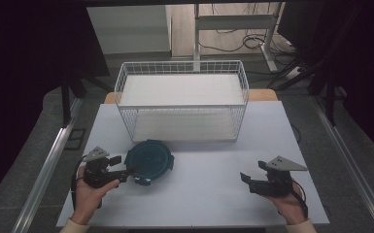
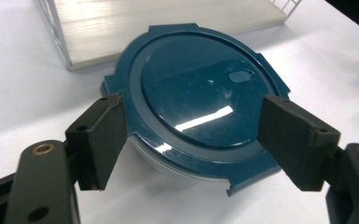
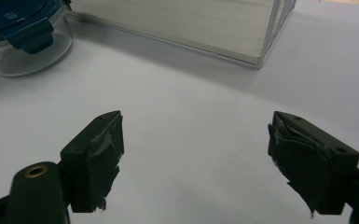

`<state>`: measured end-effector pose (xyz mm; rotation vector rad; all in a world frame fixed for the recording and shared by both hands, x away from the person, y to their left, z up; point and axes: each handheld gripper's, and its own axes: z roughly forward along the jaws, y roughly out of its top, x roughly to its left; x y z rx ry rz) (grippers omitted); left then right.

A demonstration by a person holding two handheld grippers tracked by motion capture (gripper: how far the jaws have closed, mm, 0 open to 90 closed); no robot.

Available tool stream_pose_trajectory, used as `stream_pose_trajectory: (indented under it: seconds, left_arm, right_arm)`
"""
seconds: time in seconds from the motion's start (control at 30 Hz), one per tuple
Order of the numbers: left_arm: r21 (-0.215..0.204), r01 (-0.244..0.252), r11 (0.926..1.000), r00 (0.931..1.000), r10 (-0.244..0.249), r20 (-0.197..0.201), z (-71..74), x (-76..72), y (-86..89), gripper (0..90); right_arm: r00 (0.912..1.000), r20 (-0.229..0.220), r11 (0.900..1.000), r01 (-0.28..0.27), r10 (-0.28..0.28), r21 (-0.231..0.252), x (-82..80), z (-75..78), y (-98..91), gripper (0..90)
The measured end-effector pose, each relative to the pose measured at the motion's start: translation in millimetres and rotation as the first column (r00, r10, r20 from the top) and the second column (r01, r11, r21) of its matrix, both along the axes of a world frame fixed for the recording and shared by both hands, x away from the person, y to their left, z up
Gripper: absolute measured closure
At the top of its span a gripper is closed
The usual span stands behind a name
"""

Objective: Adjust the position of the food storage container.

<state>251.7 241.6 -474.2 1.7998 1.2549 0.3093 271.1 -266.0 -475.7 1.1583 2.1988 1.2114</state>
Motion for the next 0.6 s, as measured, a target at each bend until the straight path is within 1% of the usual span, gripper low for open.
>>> stream_pose_trajectory:
  seconds: [0.17, 0.2, 0.37, 0.57, 0.6]
  left_arm:
    - [0.0, -0.005, 1.0, 1.0, 0.005, -0.002, 0.1, -1.6, 1.6, 24.3]
    - [0.001, -0.002, 1.0, 1.0, 0.002, 0.003, 1.4, -2.5, 1.2, 24.3]
    - [0.0, 0.007, 1.0, 0.9999, -0.007, 0.012, 3.8, -4.3, -0.4, 24.4]
    - [0.005, 0.009, 1.0, 0.9998, -0.009, 0.019, 4.6, -5.7, 0.6, 24.4]
    - [0.005, 0.009, 0.9999, 0.9998, -0.009, 0.02, 4.7, -5.8, 1.1, 24.4]
  right_arm:
    - [1.0, -0.003, 0.9999, -0.001, 0.001, -0.01, 2.3, -1.7, -0.7, 20.0]
    - [0.9999, -0.012, 1.0, -0.002, 0.002, -0.004, 1.7, -1.2, -1.8, 21.1]
    - [0.9999, -0.015, 1.0, 0.001, -0.001, 0.002, -1.3, 0.7, -2.8, 21.7]
    - [0.9998, -0.015, 0.9999, 0.012, -0.012, -0.005, -1.4, 0.0, -4.9, 21.9]
    - [0.9997, -0.011, 0.9997, 0.021, -0.022, -0.01, -0.8, -0.1, -5.5, 22.1]
